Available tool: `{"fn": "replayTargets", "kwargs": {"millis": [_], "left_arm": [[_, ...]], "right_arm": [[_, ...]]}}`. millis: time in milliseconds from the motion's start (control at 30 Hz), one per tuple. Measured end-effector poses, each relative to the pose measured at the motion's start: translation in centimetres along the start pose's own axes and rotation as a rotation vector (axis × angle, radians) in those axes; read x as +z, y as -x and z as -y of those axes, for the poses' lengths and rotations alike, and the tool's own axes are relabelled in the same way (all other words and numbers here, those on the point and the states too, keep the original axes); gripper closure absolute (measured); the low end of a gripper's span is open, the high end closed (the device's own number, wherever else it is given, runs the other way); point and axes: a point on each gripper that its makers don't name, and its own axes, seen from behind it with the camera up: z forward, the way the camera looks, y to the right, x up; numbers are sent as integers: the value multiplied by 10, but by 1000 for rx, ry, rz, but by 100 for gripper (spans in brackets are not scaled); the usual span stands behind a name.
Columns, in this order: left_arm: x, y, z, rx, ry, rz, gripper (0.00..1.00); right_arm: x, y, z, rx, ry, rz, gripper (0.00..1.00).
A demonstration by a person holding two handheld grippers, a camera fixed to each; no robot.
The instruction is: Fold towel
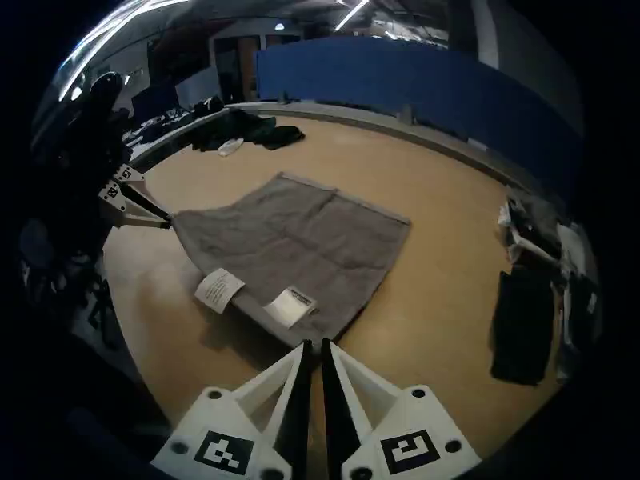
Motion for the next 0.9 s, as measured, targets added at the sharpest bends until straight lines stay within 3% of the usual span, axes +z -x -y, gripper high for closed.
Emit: {"fn": "replayTargets", "kwargs": {"millis": [400, 900], "left_arm": [[-27, -20, 1, -33, -16, -18, 95], [-49, -25, -5, -77, -11, -1, 95]], "right_arm": [[-24, -24, 3, -4, 1, -24, 92], [-45, -41, 9, -14, -7, -27, 92]]}}
